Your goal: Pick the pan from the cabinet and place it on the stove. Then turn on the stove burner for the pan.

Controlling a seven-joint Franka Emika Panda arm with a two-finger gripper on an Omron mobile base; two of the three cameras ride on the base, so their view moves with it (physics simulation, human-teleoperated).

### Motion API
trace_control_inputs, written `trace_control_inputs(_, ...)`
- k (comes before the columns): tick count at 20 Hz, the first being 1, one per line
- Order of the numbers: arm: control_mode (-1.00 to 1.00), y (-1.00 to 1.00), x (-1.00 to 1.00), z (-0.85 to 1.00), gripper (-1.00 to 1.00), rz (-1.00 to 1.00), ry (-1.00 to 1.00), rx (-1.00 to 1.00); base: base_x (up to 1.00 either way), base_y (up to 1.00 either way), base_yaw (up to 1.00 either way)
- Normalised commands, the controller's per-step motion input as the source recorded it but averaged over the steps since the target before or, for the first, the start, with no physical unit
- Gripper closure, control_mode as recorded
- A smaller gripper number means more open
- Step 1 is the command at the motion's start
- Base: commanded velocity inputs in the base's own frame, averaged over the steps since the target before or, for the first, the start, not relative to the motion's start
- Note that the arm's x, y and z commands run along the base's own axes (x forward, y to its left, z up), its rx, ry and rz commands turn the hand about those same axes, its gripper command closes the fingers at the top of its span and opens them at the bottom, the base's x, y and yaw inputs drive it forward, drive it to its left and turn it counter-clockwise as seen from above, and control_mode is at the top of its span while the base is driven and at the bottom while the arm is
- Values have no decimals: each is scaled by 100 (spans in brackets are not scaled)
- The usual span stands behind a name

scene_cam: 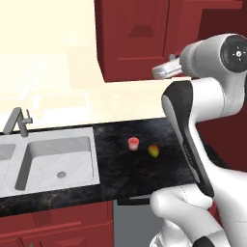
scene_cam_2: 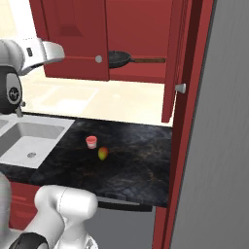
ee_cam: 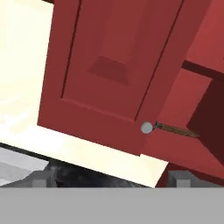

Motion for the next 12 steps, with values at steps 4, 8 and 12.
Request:
trace_control_inputs(4, -100, -28, 18, -4, -100, 0, -23, 39, 0, 0, 0)
trace_control_inputs(8, -100, -23, 20, 0, -100, -7, -14, 25, 0, 0, 0)
trace_control_inputs(12, -100, -22, 28, 0, -100, -10, -2, 14, 0, 0, 0)
